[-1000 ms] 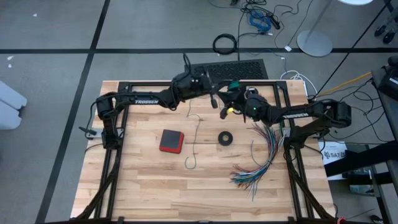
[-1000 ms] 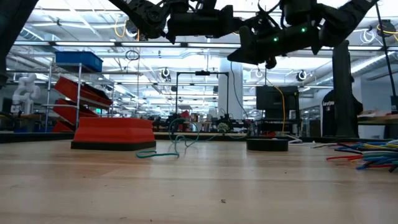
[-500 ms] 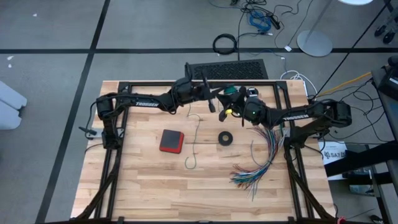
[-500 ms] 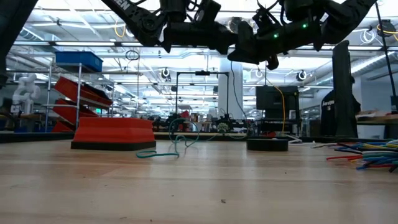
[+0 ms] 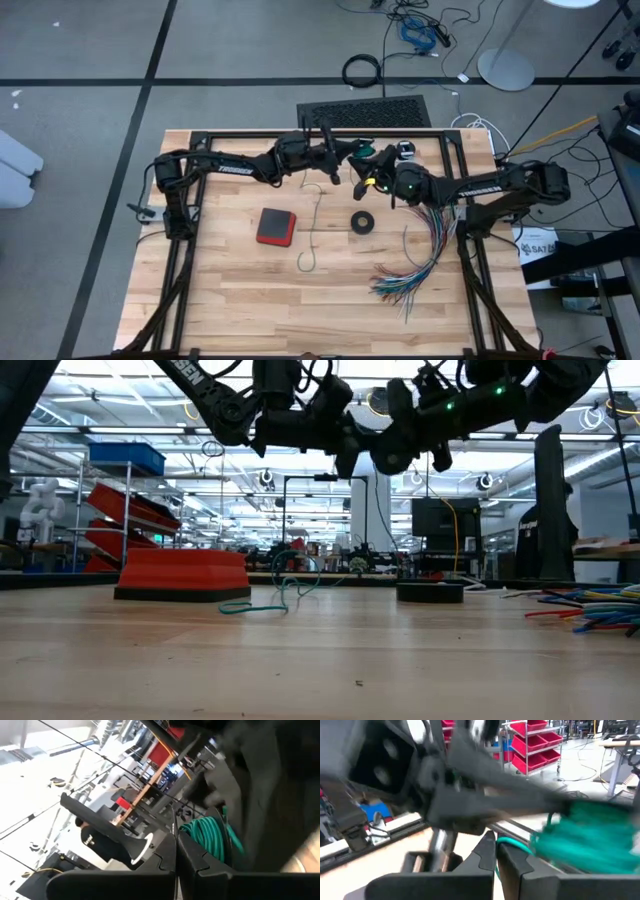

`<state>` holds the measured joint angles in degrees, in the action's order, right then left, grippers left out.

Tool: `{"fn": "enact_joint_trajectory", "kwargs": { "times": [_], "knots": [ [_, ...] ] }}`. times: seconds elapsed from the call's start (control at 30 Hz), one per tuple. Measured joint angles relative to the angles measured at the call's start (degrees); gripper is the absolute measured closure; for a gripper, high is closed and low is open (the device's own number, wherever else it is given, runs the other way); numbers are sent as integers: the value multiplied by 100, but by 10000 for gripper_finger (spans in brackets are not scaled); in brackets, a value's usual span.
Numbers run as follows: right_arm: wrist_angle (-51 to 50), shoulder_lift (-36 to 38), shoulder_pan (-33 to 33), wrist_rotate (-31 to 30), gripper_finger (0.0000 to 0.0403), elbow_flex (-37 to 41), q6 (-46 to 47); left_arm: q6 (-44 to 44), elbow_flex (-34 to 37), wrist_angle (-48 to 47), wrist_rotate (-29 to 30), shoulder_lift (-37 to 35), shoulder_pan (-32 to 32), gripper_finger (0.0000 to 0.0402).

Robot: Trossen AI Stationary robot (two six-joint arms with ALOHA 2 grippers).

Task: Coiling cords
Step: Coil the green wire cable on the spool

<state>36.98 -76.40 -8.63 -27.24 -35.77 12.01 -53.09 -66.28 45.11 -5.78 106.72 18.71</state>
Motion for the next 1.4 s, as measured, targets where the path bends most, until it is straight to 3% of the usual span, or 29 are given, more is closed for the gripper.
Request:
{"fn": "enact_joint_trajectory", "kwargs": {
  "times": [0.13, 0.33, 0.53, 0.67, 1.13, 1.4],
  "knots": [
    [-304, 323, 113, -163, 403, -6, 81, -159, 99, -136, -17, 0, 90, 401],
    [-1689, 1112, 95, -282, 403, -7, 85, -60, 268, -129, -184, 0, 172, 401],
    [-3139, 1768, -188, -286, 403, -7, -77, 730, 287, -123, -576, -113, 182, 401],
    [-3599, 1934, -333, -287, 403, -5, -453, 1467, 287, -164, -915, -385, 254, 401],
    [-2715, 1587, -827, -307, 403, -4, -2120, 4335, 280, -14, -2080, -698, 541, 401],
    [-1591, 767, -968, -50, 403, 0, -2190, 5407, 276, 1068, -1715, -698, 646, 401]
  ]
}}
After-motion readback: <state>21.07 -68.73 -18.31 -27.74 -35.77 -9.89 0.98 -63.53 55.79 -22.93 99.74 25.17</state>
